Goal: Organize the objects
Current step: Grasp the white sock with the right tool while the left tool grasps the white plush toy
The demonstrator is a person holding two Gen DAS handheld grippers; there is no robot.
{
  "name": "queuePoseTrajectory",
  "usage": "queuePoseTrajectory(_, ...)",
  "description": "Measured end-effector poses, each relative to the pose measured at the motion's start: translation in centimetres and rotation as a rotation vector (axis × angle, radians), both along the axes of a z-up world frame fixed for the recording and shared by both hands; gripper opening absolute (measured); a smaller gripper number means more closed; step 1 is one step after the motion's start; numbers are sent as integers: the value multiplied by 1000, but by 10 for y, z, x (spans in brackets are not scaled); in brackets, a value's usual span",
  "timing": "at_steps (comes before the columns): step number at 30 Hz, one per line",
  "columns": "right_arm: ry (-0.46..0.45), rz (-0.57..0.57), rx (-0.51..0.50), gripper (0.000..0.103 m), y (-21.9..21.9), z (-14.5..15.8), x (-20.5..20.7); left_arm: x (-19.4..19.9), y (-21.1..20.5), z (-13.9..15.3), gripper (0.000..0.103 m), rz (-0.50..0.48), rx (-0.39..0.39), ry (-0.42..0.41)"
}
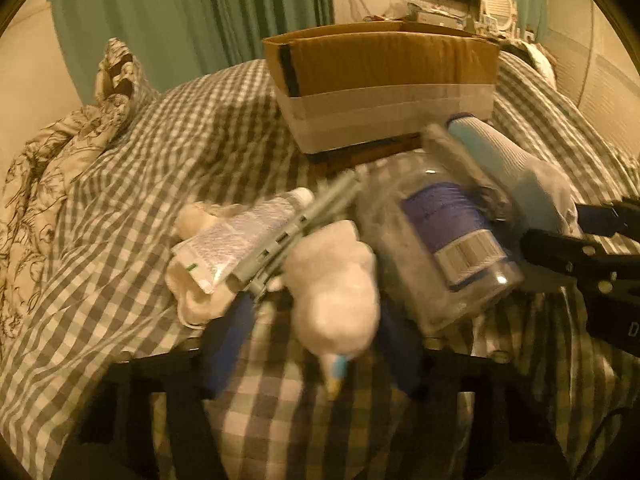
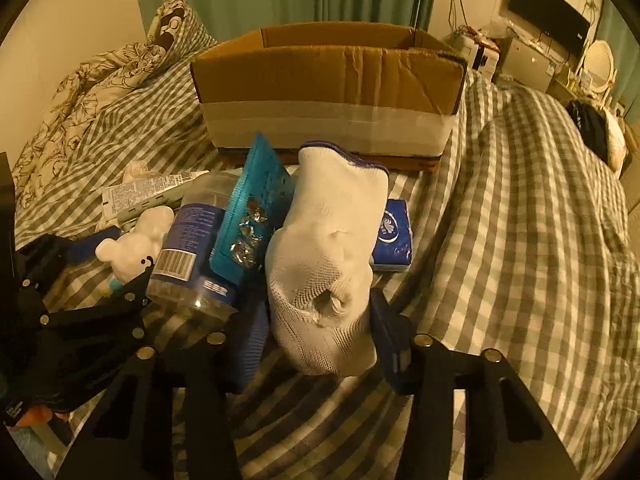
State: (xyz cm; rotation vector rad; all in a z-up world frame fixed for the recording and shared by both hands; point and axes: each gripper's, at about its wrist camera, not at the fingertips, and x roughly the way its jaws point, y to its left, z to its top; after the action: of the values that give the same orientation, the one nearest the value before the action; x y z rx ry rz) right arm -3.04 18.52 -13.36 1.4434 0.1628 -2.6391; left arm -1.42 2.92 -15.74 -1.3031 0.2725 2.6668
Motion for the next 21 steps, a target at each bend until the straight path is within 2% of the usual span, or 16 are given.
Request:
queuePoseTrajectory(1, 7, 1, 2, 41, -1, 2, 2, 2, 1, 2, 39, -12, 9, 3)
queuePoseTrajectory(4, 32, -9, 17, 39, -3, 9, 7, 9, 4, 10, 39, -10, -15, 37)
queuePoseTrajectory(10, 112, -34, 9, 37, -1, 34, 24, 19, -3, 32, 39, 11, -11, 80)
queuePoseTrajectory(21, 257, -19, -4, 35, -6, 95, 56, 33, -11, 101, 39, 22, 50, 220)
